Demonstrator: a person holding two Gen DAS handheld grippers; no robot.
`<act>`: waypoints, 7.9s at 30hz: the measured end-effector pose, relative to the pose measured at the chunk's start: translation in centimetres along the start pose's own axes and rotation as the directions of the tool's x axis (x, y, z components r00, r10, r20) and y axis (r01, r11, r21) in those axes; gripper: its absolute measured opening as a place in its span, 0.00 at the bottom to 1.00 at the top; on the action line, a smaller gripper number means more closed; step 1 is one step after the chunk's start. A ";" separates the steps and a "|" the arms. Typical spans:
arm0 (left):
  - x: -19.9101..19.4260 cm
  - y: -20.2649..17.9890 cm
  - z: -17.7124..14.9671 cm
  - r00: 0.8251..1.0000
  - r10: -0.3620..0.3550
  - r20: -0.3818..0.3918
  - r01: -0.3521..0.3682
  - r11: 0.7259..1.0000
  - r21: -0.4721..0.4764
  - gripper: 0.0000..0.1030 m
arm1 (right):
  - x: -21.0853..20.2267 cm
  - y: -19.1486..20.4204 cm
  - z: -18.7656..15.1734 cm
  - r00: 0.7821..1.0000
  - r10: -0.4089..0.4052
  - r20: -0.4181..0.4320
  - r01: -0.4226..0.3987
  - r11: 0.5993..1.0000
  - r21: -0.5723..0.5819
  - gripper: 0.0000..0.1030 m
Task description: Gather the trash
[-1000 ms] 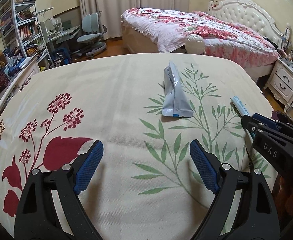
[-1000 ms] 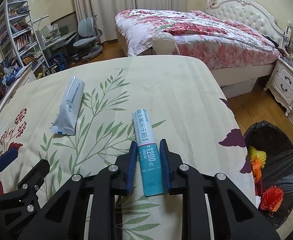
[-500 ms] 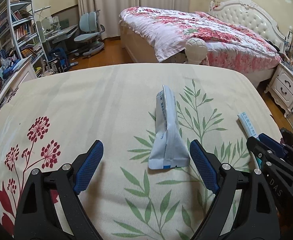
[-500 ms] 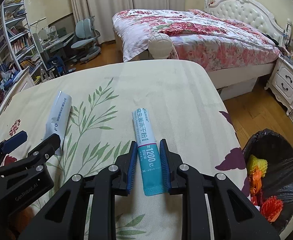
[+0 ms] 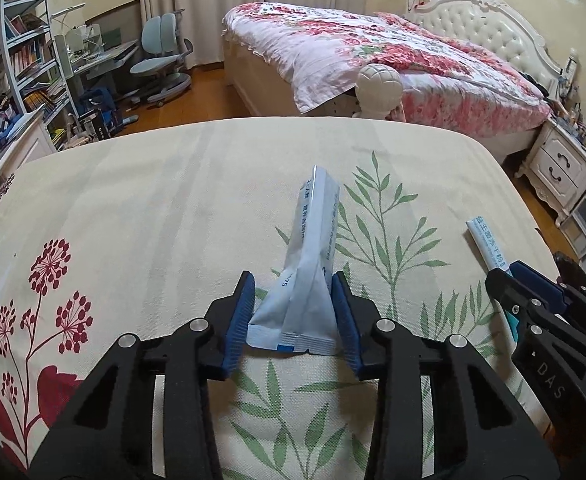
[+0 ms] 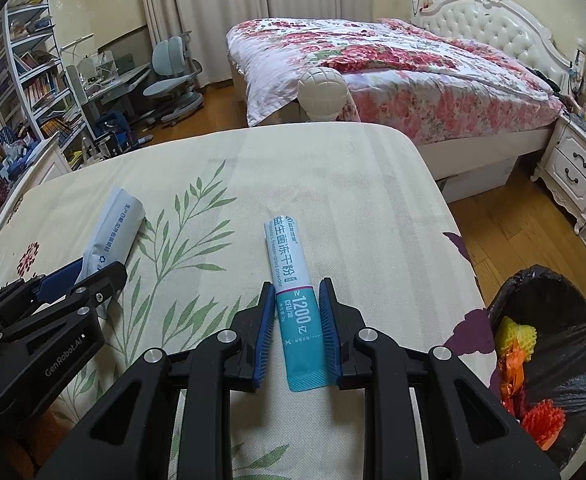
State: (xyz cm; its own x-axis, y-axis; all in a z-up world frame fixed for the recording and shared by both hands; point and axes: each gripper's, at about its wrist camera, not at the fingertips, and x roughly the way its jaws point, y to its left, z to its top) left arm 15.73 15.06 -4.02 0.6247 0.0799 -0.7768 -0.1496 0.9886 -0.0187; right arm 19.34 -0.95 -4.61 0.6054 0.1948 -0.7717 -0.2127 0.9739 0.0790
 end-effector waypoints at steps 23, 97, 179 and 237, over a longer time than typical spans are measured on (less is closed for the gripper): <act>-5.1 -1.9 -4.8 0.999 -0.028 0.039 0.027 0.999 0.025 0.36 | -5.0 -1.3 -5.0 1.000 0.014 0.026 -0.015 0.999 0.035 0.22; -3.1 -28.1 -5.5 0.974 -0.227 0.022 0.202 0.902 0.382 0.37 | -8.8 -23.5 -9.8 0.926 -0.374 0.056 0.328 0.868 0.372 0.22; -16.6 -14.2 -12.1 0.953 -0.191 0.235 0.130 0.959 0.253 0.91 | -20.3 -12.1 -15.9 0.887 -0.416 0.202 0.343 0.884 0.317 0.82; -17.1 -13.2 -12.2 0.950 -0.186 0.251 0.125 0.962 0.241 0.91 | -20.8 -10.9 -15.9 0.884 -0.412 0.222 0.340 0.891 0.302 0.82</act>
State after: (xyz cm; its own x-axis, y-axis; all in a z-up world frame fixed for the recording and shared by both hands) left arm -2.37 -0.93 1.82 0.8138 -0.0763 -0.5761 0.1190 0.9922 0.0367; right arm -3.13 -17.50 0.52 0.7929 -0.2035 -0.5744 0.2478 0.9688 -0.0012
